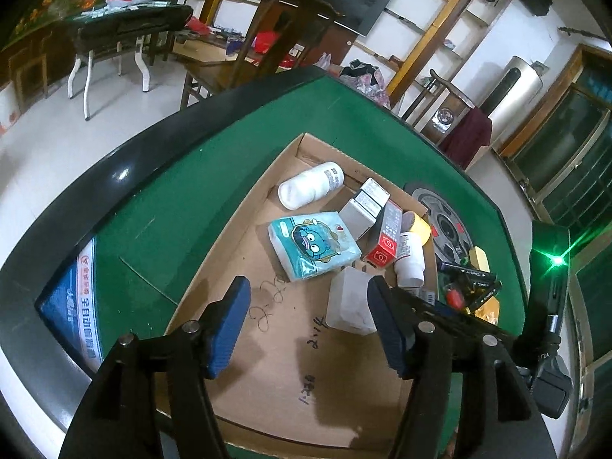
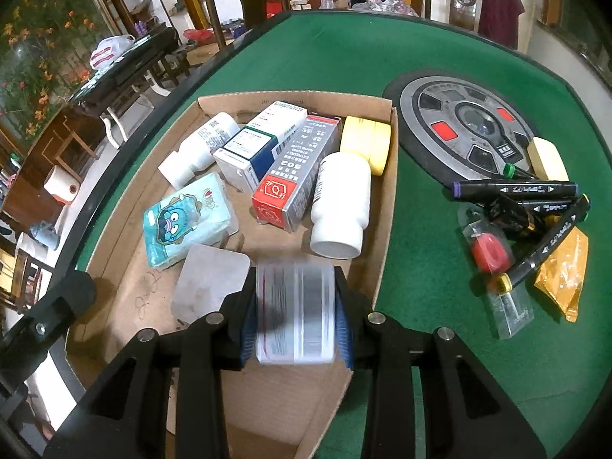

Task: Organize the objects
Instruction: 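Open both tools to release the charger and barcode box into the box, then move both tools back over the markers and orange envelope on the table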

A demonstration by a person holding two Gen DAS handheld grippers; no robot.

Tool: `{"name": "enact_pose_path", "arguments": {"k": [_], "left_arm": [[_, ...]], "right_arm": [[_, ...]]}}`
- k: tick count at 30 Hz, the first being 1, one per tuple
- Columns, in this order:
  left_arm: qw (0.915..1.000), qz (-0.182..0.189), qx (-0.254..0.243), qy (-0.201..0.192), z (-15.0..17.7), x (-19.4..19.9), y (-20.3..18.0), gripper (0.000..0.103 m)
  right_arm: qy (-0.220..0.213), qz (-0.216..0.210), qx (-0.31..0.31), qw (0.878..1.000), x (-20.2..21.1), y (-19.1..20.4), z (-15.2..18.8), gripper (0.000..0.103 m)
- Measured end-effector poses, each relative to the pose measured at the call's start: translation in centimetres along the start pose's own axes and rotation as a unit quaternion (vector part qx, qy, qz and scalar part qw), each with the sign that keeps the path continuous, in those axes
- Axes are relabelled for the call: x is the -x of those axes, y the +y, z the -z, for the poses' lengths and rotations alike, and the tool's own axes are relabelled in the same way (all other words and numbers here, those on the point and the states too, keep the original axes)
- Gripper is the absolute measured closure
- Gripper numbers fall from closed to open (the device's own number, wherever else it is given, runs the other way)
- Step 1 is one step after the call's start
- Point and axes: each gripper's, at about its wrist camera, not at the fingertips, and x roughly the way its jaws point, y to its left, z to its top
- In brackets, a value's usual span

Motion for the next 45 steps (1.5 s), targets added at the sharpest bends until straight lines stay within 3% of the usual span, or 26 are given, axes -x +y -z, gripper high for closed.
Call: {"name": "enact_pose_path", "arguments": {"k": [6,11,19,28,45], "left_arm": [[1.0,0.002,0.005,0.008,0.2,-0.3,-0.1,0.045],[0.9999,0.0,0.008,0.01,0.2,-0.2,-0.3,0.045],[0.9999,0.001,0.007,0.011,0.6,0.0,-1.0,0.045],[0.9995,0.006,0.014,-0.027,0.9,1.6,-2.2,0.042],[0.9954,0.013,-0.094,-0.012,4.1,0.5,-12.8,0.041]], "right_arm": [[-0.005,-0.019,-0.014,1.0,0.6,-0.6,0.0,0.069],[-0.031,-0.02,-0.013,0.999,2.0,-0.9,0.3,0.059],[-0.074,0.009,0.013,0.997,4.6,-0.9,1.1,0.055],[-0.116,0.046,0.044,0.991,6.8,-1.6,1.8,0.052],[-0.158,0.097,0.017,0.982,9.6,-9.2,2.7,0.051]]}}
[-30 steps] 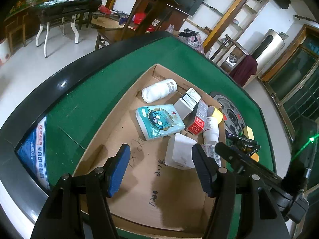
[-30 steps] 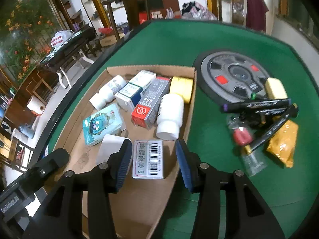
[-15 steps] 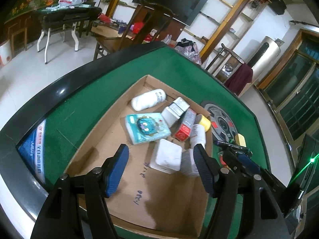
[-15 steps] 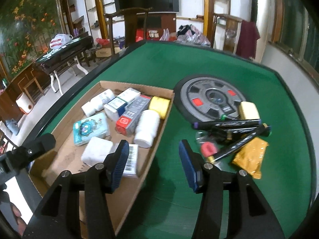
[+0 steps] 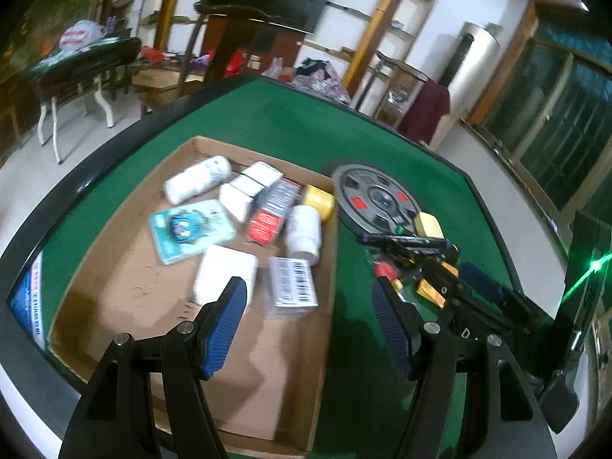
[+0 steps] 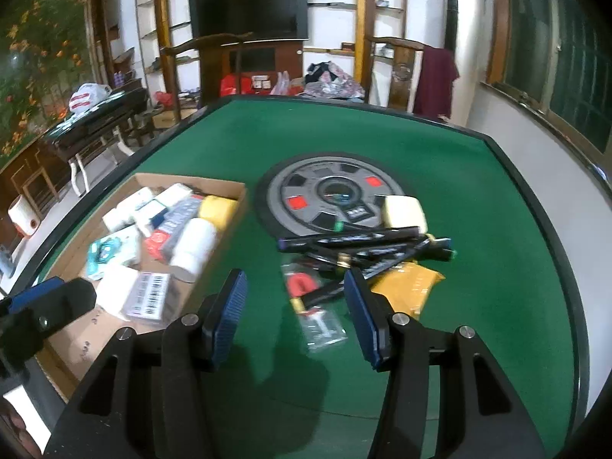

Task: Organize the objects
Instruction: 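Move both tools back over the markers and orange envelope on the table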

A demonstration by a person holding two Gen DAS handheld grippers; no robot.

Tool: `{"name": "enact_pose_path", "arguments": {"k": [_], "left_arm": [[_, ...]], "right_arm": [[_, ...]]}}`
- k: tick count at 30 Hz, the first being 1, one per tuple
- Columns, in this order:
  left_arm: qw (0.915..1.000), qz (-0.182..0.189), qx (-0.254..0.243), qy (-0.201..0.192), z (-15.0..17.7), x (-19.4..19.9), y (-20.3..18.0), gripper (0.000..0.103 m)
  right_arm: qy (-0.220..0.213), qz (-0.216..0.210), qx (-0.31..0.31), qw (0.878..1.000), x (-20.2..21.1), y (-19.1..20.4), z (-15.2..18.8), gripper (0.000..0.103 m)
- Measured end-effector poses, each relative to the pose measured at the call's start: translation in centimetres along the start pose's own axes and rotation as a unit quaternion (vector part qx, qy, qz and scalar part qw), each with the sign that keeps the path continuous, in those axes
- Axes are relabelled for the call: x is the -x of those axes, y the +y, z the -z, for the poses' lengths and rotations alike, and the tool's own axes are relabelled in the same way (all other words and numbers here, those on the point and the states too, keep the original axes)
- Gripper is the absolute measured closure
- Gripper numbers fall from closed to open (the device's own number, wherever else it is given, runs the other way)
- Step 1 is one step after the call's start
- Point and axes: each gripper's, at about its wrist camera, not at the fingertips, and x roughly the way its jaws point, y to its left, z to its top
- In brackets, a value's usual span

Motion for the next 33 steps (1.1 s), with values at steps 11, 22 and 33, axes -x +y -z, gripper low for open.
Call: {"name": "enact_pose_path", "arguments": {"k": [11,22,33], "left_arm": [[0.9992,0.001,-0.039,0.005,0.4,-1.0,-4.6,0.041],[0.9846,0.088,-0.15,0.015,1.4,-1.4,-10.0,0.017],[0.9654,0.058,-0.246,0.066,2.8,-6.2,-17.3,0.017]], "right_arm": [[-0.01,0.025,-0.018,0.999,0.1,-5.0,0.2,0.051],[-0.012,0.031,-0.084,0.996,-0.6,-13.5,-2.0,0.051],[-0.026,0.026,-0.246,0.969,-2.6,-25.7,0.0,0.048]]}}
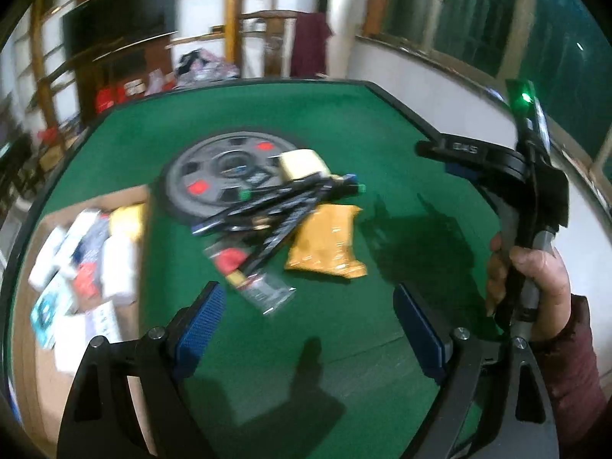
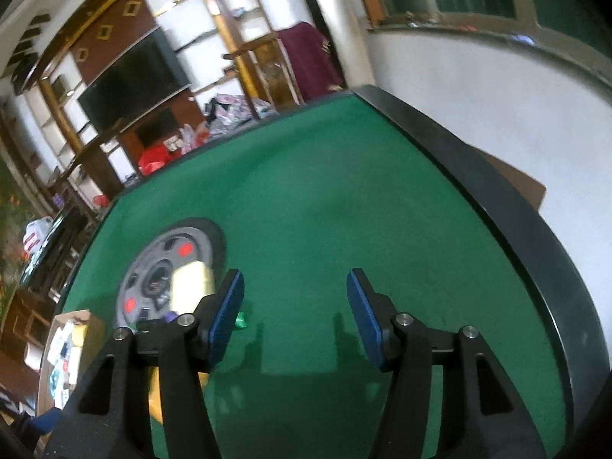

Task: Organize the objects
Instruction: 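Move both tools back over the markers and orange envelope on the table, then grasp a black marker with the left tool while the right tool lowers to the orange envelope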

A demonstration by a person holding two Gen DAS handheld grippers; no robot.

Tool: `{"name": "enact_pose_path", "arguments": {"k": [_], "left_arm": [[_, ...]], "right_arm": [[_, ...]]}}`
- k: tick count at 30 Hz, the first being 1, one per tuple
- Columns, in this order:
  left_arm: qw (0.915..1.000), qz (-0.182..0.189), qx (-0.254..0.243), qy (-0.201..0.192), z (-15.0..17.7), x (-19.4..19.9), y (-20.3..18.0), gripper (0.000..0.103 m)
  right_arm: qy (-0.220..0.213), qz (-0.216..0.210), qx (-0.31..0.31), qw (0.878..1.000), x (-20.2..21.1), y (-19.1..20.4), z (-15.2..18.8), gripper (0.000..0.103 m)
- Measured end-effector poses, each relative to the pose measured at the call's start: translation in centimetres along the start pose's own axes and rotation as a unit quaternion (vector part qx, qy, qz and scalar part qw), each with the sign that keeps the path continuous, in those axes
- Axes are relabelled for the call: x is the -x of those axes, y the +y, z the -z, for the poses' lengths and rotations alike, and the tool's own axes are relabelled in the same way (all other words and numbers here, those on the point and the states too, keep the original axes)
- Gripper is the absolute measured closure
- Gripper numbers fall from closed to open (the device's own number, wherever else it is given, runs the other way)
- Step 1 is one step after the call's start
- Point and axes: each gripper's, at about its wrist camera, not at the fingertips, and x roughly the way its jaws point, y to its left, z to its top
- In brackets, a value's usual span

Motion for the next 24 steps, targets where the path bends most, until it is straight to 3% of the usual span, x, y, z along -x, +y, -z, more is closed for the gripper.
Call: {"name": "enact_pose_path", "arguments": {"k": [5,12,18,21,24], "left_arm": [[0.9993,0.003,-0.03,0.023,-1.5,-4.3,-2.0,0.018],[0.998,-0.01,-0.036,0.051,-2.9,-8.8,-2.5,0.019],[0.9917,0.09,-0.031,0.086,-1.7,-9.4,-3.5,0.021],[0.9922,0.108,-0.022,0.058,-2.0,-6.8,-2.5,0.021],[0.9979,0.051,-0.039,0.007,-2.7,-4.5,-0.3,0.021]], "right_arm": [[0.012,-0.008,-0.046,0.999,-0.3,-2.3,-0.2,0.048],[0.013,-0.012,-0.037,0.999,-0.3,-1.7,-0.3,0.047],[0.02,-0.014,-0.023,0.999,-0.9,-1.0,-0.2,0.047],[0.022,-0.013,-0.025,0.999,-1.1,-1.1,-0.2,0.047],[0.028,-0.012,-0.03,0.999,-1.3,-1.4,-0.1,0.047]]}}
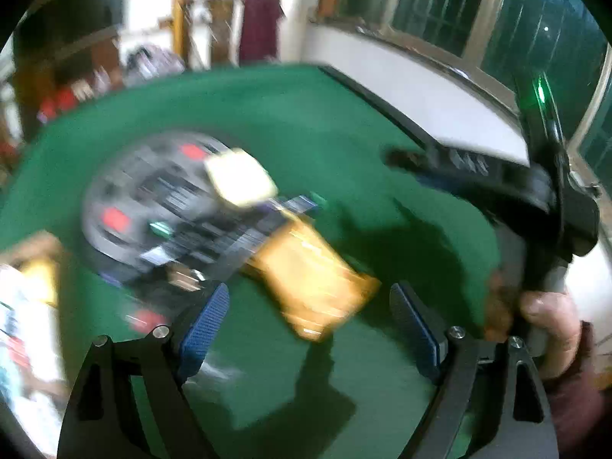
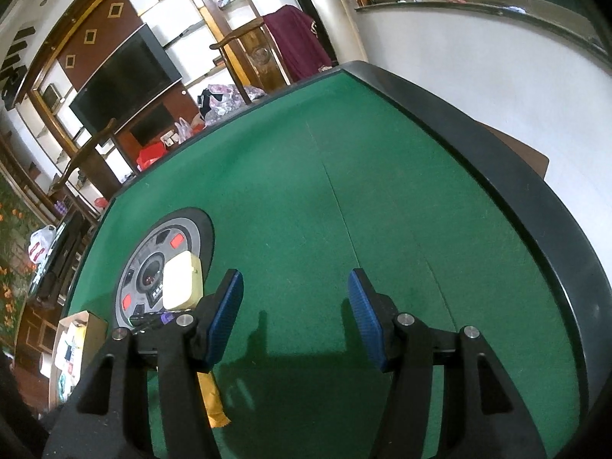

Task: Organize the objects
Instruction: 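Grasp a black marker with the left tool while the right tool lowers to the orange envelope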

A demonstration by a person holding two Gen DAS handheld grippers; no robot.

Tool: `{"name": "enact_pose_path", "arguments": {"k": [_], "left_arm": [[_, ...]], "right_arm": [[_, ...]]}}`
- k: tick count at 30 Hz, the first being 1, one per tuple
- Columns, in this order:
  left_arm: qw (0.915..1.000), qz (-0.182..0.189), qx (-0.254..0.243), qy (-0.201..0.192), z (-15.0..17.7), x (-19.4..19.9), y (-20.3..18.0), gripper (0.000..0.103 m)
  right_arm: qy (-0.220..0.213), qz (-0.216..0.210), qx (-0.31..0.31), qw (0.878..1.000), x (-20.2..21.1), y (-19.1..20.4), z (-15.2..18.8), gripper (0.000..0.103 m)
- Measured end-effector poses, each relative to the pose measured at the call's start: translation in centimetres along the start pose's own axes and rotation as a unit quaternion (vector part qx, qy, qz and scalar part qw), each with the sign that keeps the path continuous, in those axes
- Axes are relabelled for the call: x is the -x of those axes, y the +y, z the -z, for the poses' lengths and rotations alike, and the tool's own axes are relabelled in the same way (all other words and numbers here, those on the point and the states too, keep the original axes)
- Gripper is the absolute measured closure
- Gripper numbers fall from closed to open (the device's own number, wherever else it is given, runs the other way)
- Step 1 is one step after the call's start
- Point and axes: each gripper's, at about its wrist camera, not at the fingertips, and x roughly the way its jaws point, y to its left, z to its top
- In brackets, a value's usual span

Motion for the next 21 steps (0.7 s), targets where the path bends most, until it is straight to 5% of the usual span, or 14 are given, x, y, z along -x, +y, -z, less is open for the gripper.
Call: {"name": "enact_pose_path", "arguments": {"k": [3,10,12,14,17,21], "left_arm": [[0.9982,-0.044,-0.037,-0.013,-0.1,0.4,2.1,0.02],[0.9871,-0.1,-0.116,0.046,0.9,-3.2,1.5,0.021],[0.9876,-0.096,-0.114,0.048,0.7,-3.4,1.0,0.028],[0.9868,-0.092,-0.122,0.053,0.7,-3.2,0.1,0.054],[0.9876,-0.056,-0.123,0.08,1.0,-3.0,-1.0,0.079],[0.9844,-0.031,-0.131,0.113,2.1,-3.8,-2.4,0.082]], "right_arm": [[0.006,0.0,-0.004,1.0,-0.2,-0.1,0.1,0.047],[0.002,0.01,-0.004,1.0,-0.3,0.1,0.1,0.047],[0.002,0.012,-0.004,1.0,-0.4,0.1,0.0,0.047],[0.005,0.013,-0.005,1.0,-0.6,0.1,0.1,0.047],[0.009,0.013,-0.006,1.0,-0.8,0.0,0.1,0.047],[0.014,0.011,-0.007,1.0,-0.9,0.0,0.2,0.047]]}}
